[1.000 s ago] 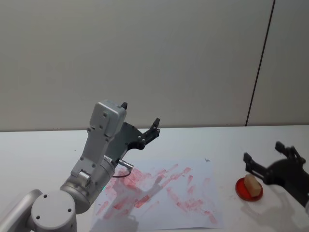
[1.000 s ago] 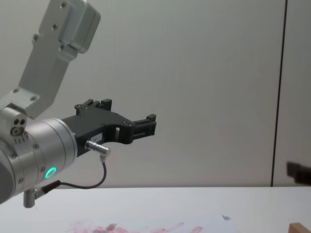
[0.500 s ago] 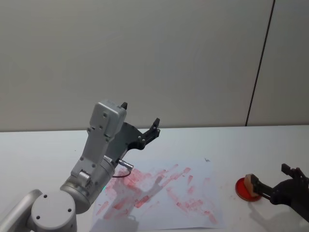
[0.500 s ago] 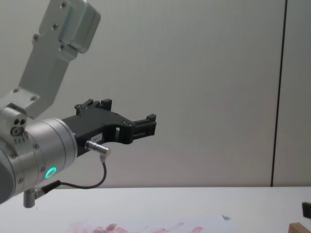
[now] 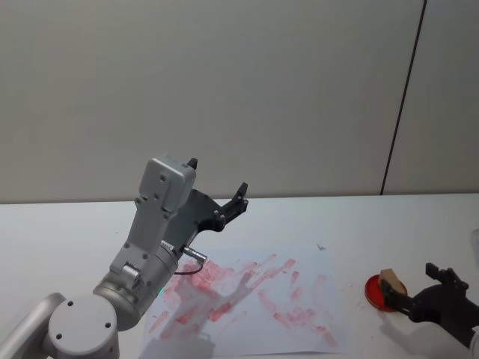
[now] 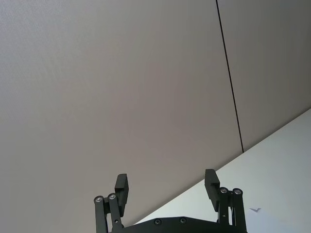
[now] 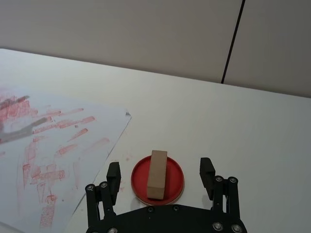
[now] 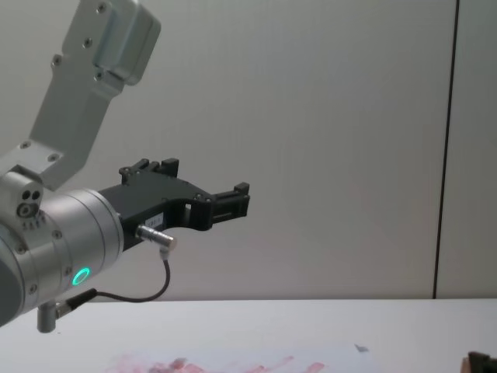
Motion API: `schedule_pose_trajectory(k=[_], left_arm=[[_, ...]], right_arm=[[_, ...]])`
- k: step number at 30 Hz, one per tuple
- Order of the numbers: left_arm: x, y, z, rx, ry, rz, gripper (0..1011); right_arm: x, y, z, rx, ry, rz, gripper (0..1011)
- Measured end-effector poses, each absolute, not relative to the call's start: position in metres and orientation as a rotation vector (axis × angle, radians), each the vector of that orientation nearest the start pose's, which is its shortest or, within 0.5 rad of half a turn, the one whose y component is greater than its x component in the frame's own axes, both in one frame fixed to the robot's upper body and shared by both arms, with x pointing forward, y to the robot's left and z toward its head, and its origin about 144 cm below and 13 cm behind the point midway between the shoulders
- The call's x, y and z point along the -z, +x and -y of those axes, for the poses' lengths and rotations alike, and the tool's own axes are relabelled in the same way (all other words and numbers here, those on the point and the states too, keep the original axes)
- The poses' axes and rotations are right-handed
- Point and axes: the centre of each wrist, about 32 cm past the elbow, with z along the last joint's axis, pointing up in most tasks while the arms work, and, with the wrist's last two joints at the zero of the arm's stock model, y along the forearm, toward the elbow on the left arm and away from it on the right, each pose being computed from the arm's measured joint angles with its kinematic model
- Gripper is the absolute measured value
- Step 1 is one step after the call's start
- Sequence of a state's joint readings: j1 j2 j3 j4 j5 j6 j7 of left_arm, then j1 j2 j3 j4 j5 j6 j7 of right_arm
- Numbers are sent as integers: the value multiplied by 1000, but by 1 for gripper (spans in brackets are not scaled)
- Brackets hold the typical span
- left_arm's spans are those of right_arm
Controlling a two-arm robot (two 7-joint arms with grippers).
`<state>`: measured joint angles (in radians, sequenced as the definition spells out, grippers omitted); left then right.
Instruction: Use the one hand to pick up the stamp and affix it onto the A4 paper.
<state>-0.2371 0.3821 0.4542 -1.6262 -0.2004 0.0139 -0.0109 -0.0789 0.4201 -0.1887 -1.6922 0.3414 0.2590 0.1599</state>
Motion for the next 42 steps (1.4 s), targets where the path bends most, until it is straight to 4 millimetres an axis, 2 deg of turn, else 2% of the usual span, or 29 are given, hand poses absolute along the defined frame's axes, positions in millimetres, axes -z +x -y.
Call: schedule_pose_trajectory(k=[15,19,29,32,35,36,38,39,42], left_arm=[[-1204,492,-198,-1124,61,268,1002],[-1204,492,-198,-1124,61,268,1001],[-1204,492,-198,-1124,61,268,1001],[-1204,492,-198,-1124,61,268,1001],[-1204,492,-198,-1124,61,268,1002],[-1204,492,-198,-1124,61,268,1001],[-1204,492,-198,-1124,61,268,1002],[-1204,492,-198,-1124,61,268,1001],[-1204,492,-198,-1124,61,268,1001]], right_arm=[[-1141,446,272,1175,-316,-222,1001],[-1141,448,271,1173,-319,-225,950],[-1139,452,269,1169,-328,-230,676],[-1139,452,269,1169,-329,-231,545],[-1138,453,269,1168,-330,-233,486],[-1138,453,269,1168,-330,-233,424],[-1138,453,269,1168,-331,-233,387],[-1138,453,269,1168,-331,-233,331],[-1138,453,269,1168,-332,-234,247]])
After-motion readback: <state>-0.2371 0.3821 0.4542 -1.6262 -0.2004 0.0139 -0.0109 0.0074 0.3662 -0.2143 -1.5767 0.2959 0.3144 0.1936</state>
